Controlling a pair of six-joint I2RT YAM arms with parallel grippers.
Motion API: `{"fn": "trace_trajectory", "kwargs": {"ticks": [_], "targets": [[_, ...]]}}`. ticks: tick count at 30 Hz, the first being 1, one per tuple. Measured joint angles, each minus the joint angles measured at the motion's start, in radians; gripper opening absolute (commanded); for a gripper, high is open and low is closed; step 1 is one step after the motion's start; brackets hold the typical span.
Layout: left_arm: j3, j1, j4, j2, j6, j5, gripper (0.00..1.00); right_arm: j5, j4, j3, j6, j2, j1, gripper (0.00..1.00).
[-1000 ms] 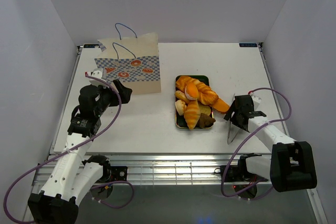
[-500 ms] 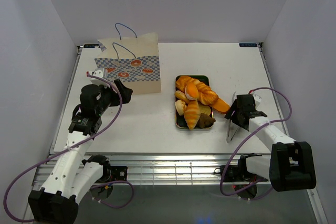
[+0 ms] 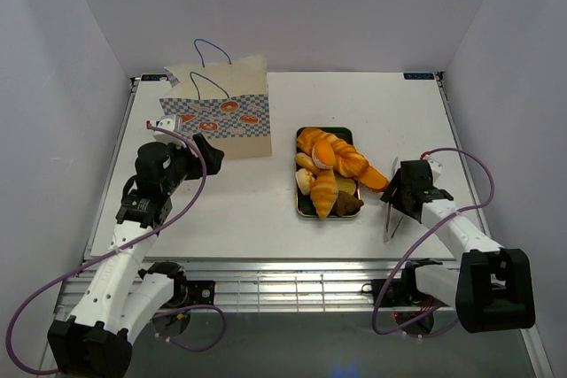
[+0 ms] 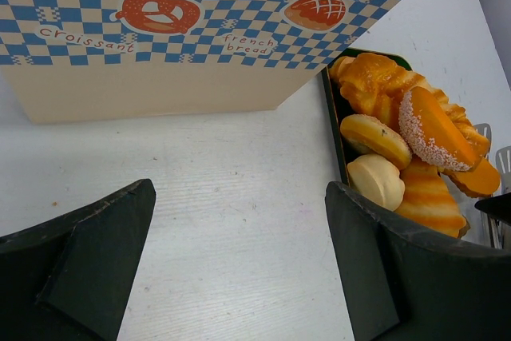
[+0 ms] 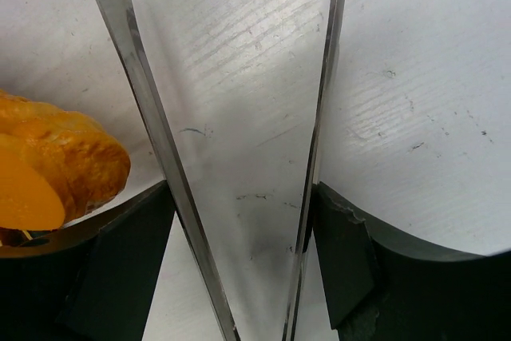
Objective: Place the fake bread into the paper bag
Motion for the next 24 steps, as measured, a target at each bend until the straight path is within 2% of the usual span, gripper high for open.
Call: {"fn": "trace_trajectory", "kwargs": {"ticks": [12, 24], "targets": [[0.000, 0.000, 0.000, 0.000, 0.000, 0.000, 0.98, -0.010, -0.072, 0.082, -0.021, -0.041, 0.000, 0.73], [0.000, 0.000, 0.000, 0.000, 0.000, 0.000, 0.98, -0.014, -0.198, 0.232, -0.076, -0.123, 0.000, 0.72]]}}
